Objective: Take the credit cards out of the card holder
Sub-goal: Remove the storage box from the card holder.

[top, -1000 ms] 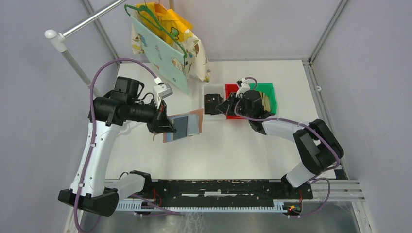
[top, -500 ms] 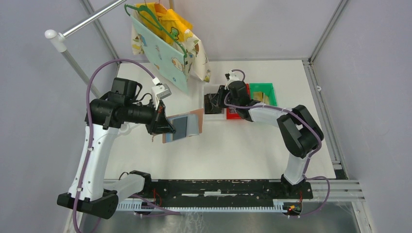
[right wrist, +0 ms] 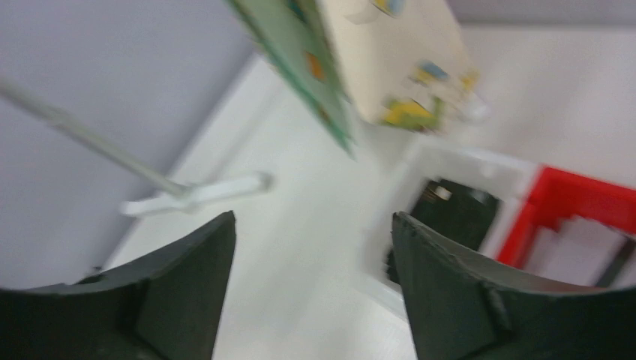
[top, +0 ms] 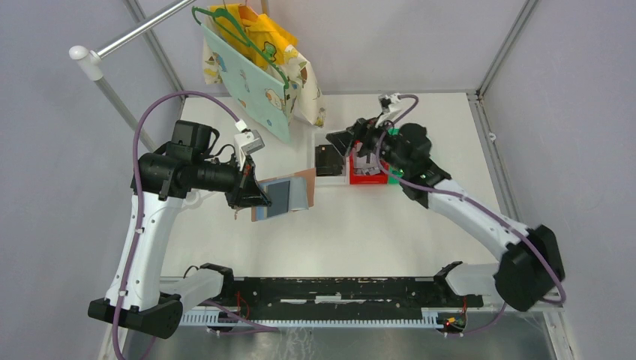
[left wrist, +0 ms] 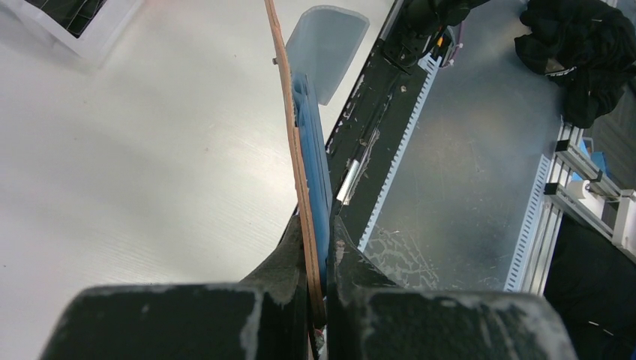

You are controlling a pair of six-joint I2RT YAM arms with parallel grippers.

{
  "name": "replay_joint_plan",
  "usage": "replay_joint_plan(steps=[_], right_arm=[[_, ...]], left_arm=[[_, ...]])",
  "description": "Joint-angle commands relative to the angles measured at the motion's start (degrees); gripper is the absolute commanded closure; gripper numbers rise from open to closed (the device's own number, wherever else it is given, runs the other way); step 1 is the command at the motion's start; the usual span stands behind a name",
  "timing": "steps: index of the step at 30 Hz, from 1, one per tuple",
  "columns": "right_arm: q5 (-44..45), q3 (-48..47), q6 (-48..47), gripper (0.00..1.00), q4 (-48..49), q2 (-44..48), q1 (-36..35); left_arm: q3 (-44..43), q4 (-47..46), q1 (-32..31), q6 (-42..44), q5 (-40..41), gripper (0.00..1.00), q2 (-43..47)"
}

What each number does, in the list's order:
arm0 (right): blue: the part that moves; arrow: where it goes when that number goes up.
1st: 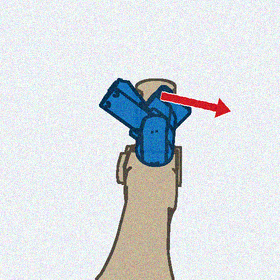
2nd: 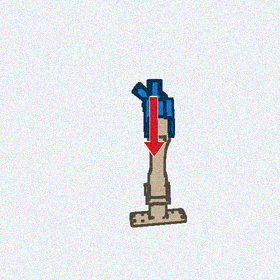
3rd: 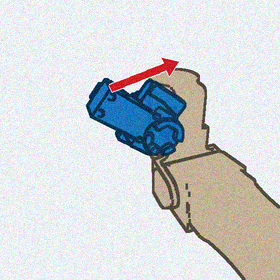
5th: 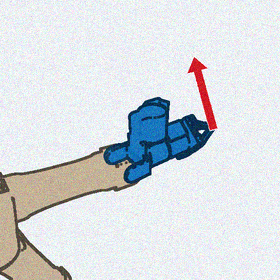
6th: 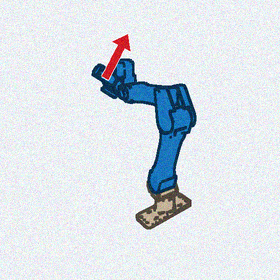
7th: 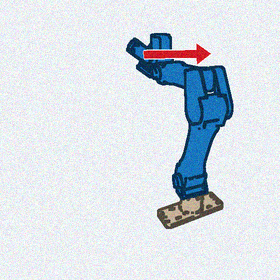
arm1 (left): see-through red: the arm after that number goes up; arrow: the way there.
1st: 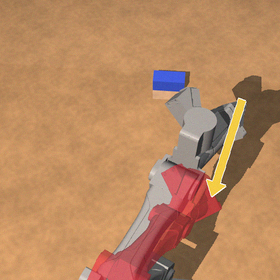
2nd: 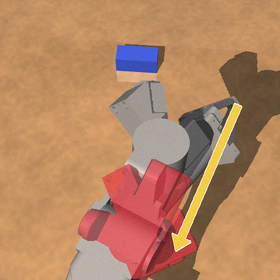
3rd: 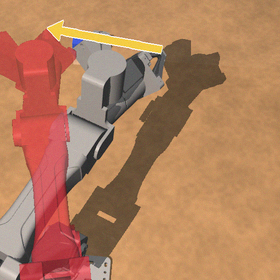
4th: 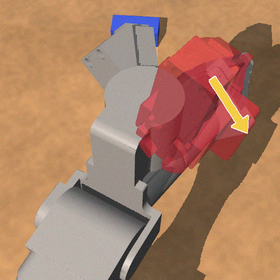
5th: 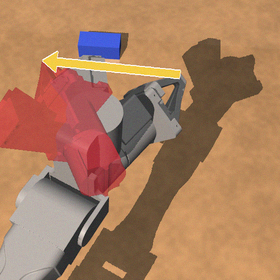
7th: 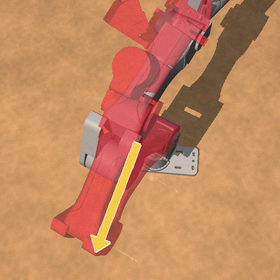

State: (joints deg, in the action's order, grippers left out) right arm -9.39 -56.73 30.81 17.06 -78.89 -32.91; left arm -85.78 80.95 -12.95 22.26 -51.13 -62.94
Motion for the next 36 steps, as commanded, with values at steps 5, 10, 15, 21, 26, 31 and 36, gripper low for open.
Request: replay_joint_plan(steps=[5, 10, 15, 21, 26, 31, 36], right_arm=[[-25.0, 14.3, 12.0, 0.02, 29.0, 16.5, -4.2], [-19.1, 9.6, -3.0, 0.02, 13.0, 17.0, -14.9], [-19.4, 9.6, -5.2, 0.02, 13.6, 14.6, -18.7], [-11.6, 7.5, -11.4, 0.02, 6.1, 12.4, -22.0], [2.4, 8.2, -12.3, 0.02, 1.2, 13.0, -22.7], [7.8, 11.1, -9.7, 0.02, 3.9, 14.5, -22.7], [-0.3, 12.3, -4.7, 0.02, 11.1, 13.6, -22.6]], left_arm=[[-1.8, 0.6, -0.1, 5.3, -3.0, 0.98, 0.7], [-1.8, 1.4, -0.1, 6.0, -3.1, 0.98, 0.3], [-2.4, 1.7, -0.1, 6.3, -3.3, 0.98, 0.5], [-3.6, 2.7, 0.0, 7.0, -3.8, 0.98, 0.4], [-4.2, 3.0, -0.1, 7.1, -4.1, 0.98, 0.4], [-4.3, 3.0, -0.1, 7.0, -4.6, 0.98, 0.8], [-4.9, 3.0, -0.1, 7.1, -5.1, 0.98, 1.0]])
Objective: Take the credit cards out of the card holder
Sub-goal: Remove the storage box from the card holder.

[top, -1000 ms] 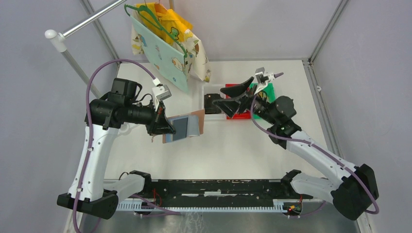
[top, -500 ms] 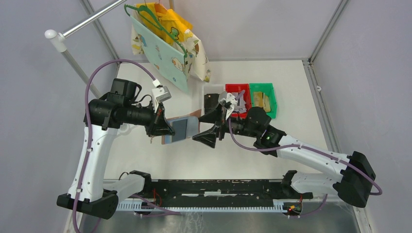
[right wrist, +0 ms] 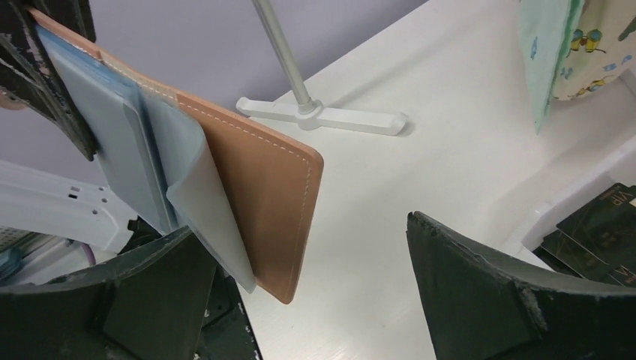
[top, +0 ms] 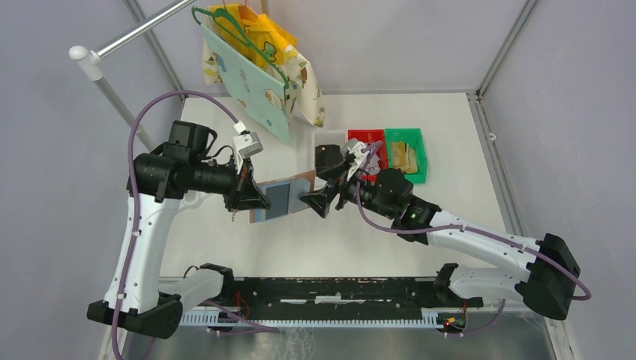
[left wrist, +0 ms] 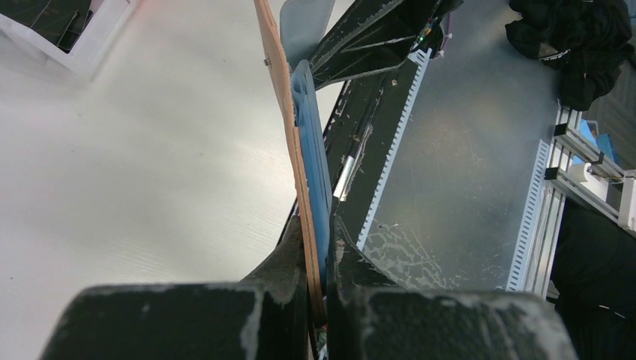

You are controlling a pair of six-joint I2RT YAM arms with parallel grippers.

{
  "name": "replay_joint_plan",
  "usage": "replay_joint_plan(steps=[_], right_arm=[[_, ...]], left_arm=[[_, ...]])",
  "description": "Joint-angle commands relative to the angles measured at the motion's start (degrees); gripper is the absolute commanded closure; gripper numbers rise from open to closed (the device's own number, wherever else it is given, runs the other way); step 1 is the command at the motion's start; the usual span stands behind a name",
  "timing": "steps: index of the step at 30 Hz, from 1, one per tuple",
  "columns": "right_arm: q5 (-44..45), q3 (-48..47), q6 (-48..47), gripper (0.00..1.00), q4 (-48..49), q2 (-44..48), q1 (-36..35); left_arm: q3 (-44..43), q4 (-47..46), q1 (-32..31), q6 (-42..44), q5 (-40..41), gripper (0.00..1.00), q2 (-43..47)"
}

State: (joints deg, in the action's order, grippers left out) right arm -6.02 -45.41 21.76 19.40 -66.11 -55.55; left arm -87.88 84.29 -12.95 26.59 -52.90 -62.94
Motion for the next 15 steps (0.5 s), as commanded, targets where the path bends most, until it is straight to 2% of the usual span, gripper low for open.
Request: replay_joint_plan(steps=[1, 4, 7, 9, 11, 15], right_arm=[[-7.0, 2.0, 6.8, 0.02, 13.0, 0.5, 0.0], [-15.9, 4.3, 14.7, 0.02, 26.4, -1.3, 0.0], [-20.4, 5.4, 19.9, 0.1, 36.2, -2.5, 0.1], [-21.5, 5.5, 21.0, 0.18, 38.4, -2.7, 0.0], [-21.5, 5.2, 21.3, 0.3, 37.6, -2.8, 0.0], [-20.2, 5.0, 22.1, 0.68, 36.3, -3.2, 0.0]], left_arm=[[-2.8, -0.4, -0.1, 2.8, -3.3, 0.98, 1.0], [-3.3, -0.4, -0.1, 2.7, -3.9, 0.98, 0.7], [-3.6, -0.4, -0.1, 2.3, -4.4, 0.98, 0.7], [-3.5, -0.4, -0.1, 2.2, -4.5, 0.98, 0.9], [-3.3, -0.4, -0.1, 2.2, -4.5, 0.98, 1.1], [-3.1, -0.4, -0.1, 2.1, -4.8, 0.98, 1.2]])
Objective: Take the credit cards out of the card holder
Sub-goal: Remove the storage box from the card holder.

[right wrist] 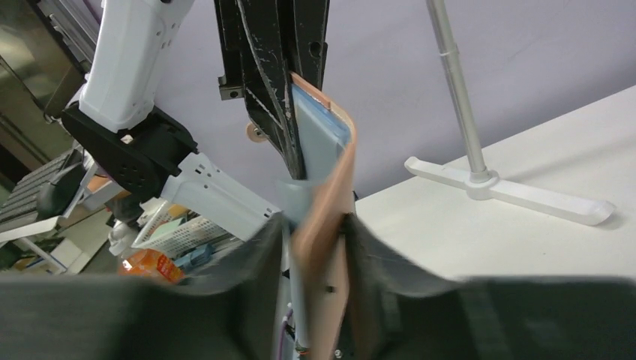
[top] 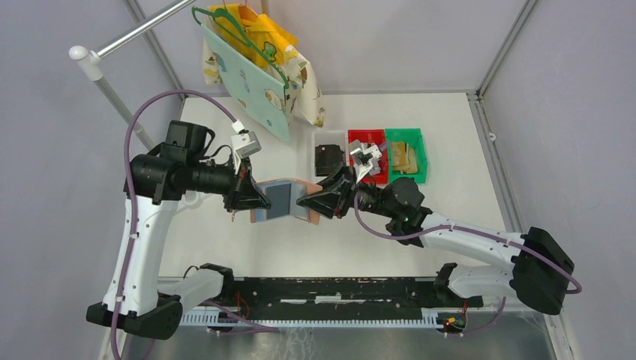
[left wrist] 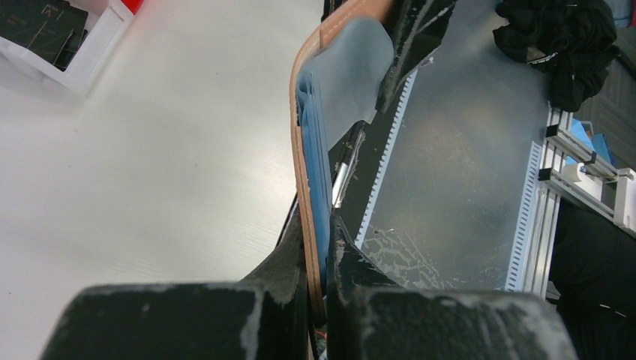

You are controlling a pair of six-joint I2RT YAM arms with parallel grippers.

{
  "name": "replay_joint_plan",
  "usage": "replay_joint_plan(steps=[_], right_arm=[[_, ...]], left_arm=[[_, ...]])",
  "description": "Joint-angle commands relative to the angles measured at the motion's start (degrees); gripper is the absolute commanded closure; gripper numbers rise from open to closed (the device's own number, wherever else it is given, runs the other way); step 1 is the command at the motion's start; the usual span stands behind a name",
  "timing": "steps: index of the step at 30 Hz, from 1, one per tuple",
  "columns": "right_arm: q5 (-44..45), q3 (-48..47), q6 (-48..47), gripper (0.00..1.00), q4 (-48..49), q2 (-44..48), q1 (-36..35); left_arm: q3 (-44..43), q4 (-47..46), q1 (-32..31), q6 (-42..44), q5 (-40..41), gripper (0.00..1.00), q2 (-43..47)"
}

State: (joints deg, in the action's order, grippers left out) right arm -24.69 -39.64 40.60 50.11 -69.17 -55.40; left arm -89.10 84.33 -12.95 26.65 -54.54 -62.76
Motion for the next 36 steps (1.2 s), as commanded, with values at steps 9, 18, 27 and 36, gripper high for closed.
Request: replay_joint_plan(steps=[9, 18, 27, 36], right_arm=[[5.2, 1.4, 8.0, 1.0, 9.4, -1.8, -0.1], [7.8, 5.1, 14.6, 1.0, 20.5, -4.5, -0.1], [9.3, 6.9, 15.7, 1.0, 21.9, -4.4, -0.1], [9.6, 7.7, 15.0, 1.0, 21.6, -3.8, -0.2]], left_arm=[[0.0, -0.4, -0.1, 1.6, -3.2, 0.68, 0.7], [0.9, -0.9, -0.1, 1.0, -1.5, 0.57, 0.2], [1.3, -0.9, -0.1, 1.8, -1.8, 0.54, 1.2], [0.7, -0.4, -0.1, 2.6, -3.3, 0.64, 1.6]])
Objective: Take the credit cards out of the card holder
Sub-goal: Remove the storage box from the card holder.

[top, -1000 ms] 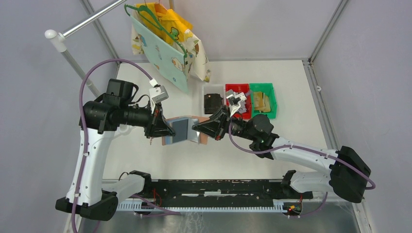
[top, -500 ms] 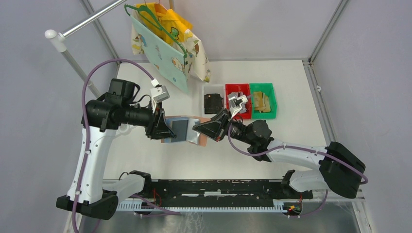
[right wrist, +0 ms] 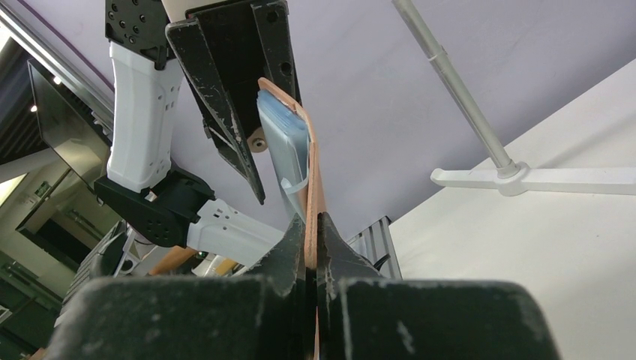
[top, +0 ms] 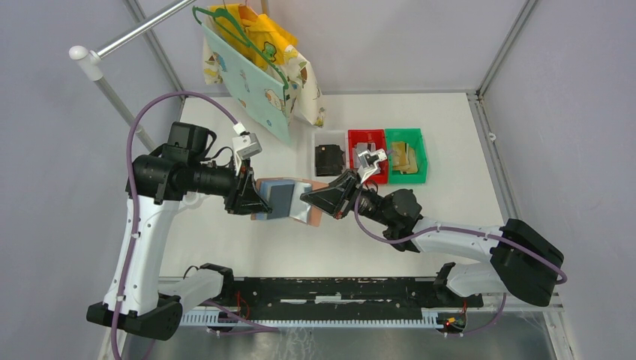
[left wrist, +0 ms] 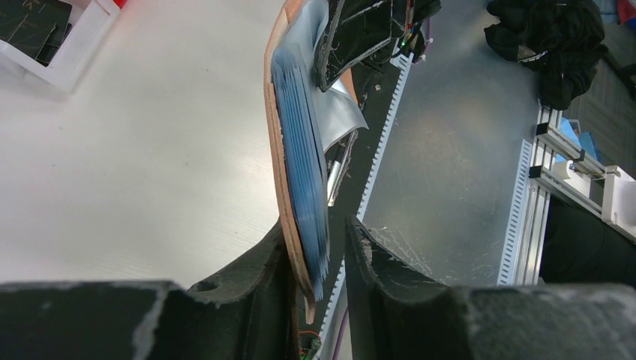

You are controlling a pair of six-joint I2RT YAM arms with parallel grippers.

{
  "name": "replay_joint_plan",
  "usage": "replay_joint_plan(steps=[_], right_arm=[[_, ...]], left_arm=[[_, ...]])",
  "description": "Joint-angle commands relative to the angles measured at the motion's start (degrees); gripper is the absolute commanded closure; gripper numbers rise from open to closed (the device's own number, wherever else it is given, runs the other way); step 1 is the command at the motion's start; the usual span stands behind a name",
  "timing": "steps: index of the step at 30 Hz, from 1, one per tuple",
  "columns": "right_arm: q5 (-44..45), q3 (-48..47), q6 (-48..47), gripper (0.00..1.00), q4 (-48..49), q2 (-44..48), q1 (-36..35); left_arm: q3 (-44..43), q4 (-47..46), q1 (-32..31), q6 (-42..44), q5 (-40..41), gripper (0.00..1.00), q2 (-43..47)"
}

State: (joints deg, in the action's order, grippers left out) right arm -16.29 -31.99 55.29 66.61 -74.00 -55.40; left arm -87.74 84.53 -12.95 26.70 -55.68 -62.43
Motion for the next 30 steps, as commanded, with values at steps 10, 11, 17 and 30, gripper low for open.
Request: replay_joint_plan(steps=[10, 11, 17, 30], right_arm=[[0.7, -0.3, -0.7, 1.0, 3.2, 1.2, -0.1], [0.7, -0.4, -0.9, 1.0, 2.8, 1.3, -0.1], [0.3, -1.2, -0.9, 1.0, 2.7, 1.0, -0.1], [-2.1, -2.9, -0.4, 1.0, 3.4, 0.0, -0.2]], left_arm=[[-1.1, -0.6, 0.0, 3.3, -2.7, 0.68, 2.4], [-1.3, -0.6, -0.1, 3.3, -2.9, 0.66, 2.5], [-1.3, -0.6, -0.1, 3.8, -3.2, 0.65, 2.6], [-1.3, -0.6, -0.1, 4.5, -2.8, 0.79, 2.4]])
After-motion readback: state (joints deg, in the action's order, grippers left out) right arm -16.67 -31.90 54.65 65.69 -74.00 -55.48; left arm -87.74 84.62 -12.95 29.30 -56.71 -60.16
